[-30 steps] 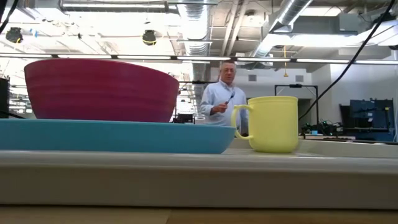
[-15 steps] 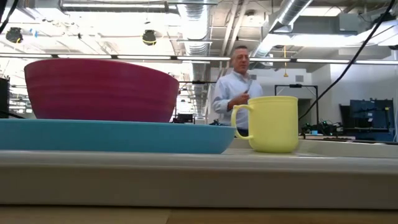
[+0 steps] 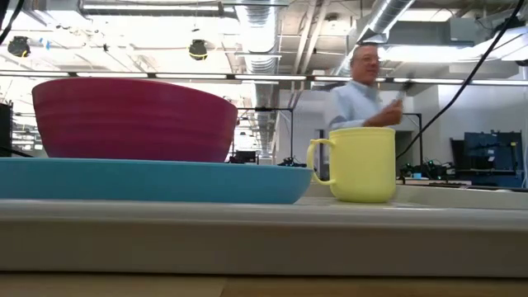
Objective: Set up tray
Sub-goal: Put the gray napkin on the gray tray to the right of the blue plate
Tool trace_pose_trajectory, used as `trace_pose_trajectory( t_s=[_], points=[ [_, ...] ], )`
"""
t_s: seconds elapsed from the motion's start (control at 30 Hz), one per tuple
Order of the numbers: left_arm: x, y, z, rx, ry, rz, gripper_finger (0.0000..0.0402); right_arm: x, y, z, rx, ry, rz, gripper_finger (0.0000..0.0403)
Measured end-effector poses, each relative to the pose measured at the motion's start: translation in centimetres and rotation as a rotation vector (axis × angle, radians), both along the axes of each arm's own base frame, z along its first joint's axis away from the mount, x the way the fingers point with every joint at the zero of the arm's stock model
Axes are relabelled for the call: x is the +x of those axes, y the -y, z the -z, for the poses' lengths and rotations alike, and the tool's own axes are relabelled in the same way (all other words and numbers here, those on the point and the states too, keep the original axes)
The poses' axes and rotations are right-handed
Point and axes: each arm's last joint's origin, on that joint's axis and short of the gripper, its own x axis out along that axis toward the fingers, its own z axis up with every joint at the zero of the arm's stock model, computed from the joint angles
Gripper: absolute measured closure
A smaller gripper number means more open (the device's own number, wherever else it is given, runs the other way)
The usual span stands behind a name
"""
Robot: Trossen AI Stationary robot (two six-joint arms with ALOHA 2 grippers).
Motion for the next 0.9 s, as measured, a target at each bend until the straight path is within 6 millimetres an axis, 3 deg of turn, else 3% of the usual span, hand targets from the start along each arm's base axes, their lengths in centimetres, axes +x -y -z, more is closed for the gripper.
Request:
trace_pose_trajectory(
  t_s=[0.23,0.43,0.67,0.9],
  points=[
    [0.0,0.0,0.0,-0.022,-0.001,-0.004,0.029,0.0,0.1,0.0,-0.011,0.001,0.003,0.039],
    [0.0,0.1,0.1,-0.037,0.005,-0.014,0.029,0.3,-0.4,-0.7,-0.017,-0.026,-0.003,0.0391],
    [0.0,0.1,0.1,-0.04,0.008,-0.019,0.029,1.2,-1.6,-4.4,-0.115,0.005,-0.048,0.0399],
    [0.0,0.1,0.1,-0.067,-0.001,-0.014,0.029,1.7,-1.0,-8.5,-0.311,0.045,-0.044,0.0401]
  ],
)
